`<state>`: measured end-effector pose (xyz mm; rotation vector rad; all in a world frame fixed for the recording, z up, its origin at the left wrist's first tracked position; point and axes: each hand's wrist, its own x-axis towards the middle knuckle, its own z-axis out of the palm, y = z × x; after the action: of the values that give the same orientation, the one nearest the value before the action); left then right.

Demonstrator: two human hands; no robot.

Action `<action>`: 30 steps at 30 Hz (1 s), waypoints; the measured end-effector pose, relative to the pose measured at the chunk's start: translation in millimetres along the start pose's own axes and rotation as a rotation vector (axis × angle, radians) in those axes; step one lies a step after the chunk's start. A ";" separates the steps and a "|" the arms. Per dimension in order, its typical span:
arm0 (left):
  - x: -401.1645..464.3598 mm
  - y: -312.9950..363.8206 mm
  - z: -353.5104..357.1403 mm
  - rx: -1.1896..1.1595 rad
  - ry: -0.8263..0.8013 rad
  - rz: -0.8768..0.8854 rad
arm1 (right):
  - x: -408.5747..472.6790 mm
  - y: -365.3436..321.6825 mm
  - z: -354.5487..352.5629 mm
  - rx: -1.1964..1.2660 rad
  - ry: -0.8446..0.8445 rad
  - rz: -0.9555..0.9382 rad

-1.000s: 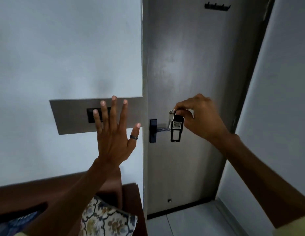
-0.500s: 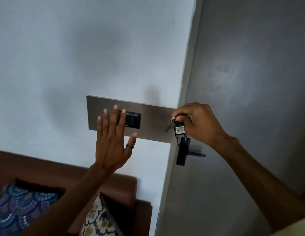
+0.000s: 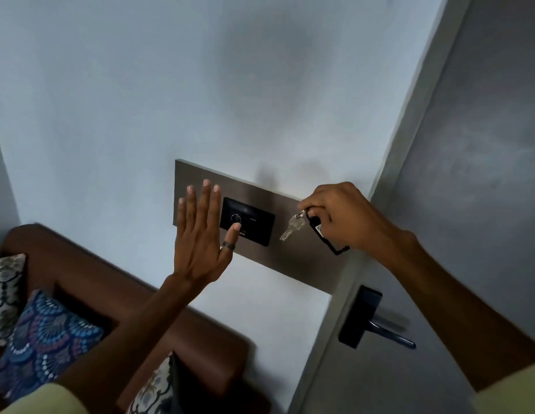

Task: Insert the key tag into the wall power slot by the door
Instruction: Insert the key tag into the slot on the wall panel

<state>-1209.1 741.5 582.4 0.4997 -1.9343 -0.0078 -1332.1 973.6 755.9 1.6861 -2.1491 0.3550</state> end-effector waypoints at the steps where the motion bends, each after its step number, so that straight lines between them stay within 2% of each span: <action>1: 3.0 -2.1 6.8 0.012 0.003 -0.008 | 8.6 7.1 5.8 0.019 0.010 0.003; 8: 19.6 -34.2 45.4 0.085 0.008 -0.036 | 64.9 32.2 36.7 0.130 0.120 -0.006; 14: 32.6 -88.3 83.1 0.087 -0.065 -0.004 | 109.3 28.7 75.4 0.224 0.158 0.054; 19: 47.3 -123.7 119.2 0.037 -0.082 0.108 | 137.4 22.8 114.8 0.286 0.264 0.122; 24: 72.1 -143.8 154.4 -0.030 -0.048 0.074 | 146.0 19.0 141.7 0.323 0.437 0.162; 30: 73.1 -149.3 187.0 -0.084 0.060 0.094 | 145.7 27.8 146.4 0.245 0.448 0.197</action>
<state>-1347.4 538.5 534.5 0.3496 -1.8885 -0.0137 -1409.6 791.3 691.1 1.3450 -1.9891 0.9866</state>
